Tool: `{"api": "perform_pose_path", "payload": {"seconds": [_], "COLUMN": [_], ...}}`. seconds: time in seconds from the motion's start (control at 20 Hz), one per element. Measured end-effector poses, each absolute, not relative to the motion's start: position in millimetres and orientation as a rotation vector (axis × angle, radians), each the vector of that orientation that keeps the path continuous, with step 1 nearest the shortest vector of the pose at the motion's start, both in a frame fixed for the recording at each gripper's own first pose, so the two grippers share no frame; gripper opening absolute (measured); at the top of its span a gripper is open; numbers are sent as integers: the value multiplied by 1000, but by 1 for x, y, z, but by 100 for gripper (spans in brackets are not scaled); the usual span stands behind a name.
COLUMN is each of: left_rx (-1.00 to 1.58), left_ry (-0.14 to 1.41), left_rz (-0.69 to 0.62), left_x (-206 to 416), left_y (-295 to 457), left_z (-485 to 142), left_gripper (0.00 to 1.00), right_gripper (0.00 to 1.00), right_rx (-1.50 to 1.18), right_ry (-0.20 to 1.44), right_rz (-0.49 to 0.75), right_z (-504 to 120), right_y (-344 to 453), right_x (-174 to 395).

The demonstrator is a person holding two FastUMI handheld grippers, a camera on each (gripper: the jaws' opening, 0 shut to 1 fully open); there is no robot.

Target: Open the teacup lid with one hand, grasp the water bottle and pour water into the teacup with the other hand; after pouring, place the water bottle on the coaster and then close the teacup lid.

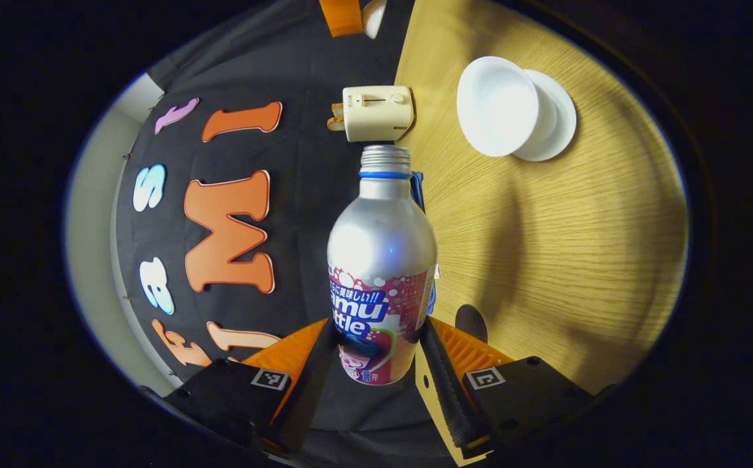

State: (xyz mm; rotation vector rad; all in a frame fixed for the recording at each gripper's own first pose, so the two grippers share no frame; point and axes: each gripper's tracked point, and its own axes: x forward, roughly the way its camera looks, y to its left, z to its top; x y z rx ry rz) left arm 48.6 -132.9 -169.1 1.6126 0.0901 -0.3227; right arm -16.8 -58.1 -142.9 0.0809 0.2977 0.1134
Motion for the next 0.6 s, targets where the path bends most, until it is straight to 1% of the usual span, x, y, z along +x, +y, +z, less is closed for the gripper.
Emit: {"api": "perform_pose_path", "payload": {"seconds": [0.45, 0.55, 0.6], "left_rx": [1736, 1752, 1758], "left_ry": [42, 32, 25], "left_rz": [-359, -368, -369], "left_x": [53, 53, 53], "left_y": [-144, -145, -148], "left_z": [-165, -165, -164], "left_gripper": [84, 82, 83], "right_gripper": [22, 22, 22], "right_rx": [81, 79, 80], "right_ry": [286, 283, 281], "right_rz": [113, 113, 111], "right_z": [-138, -137, -136], "right_y": [-60, -61, -61], "right_x": [-18, -18, -18]}}
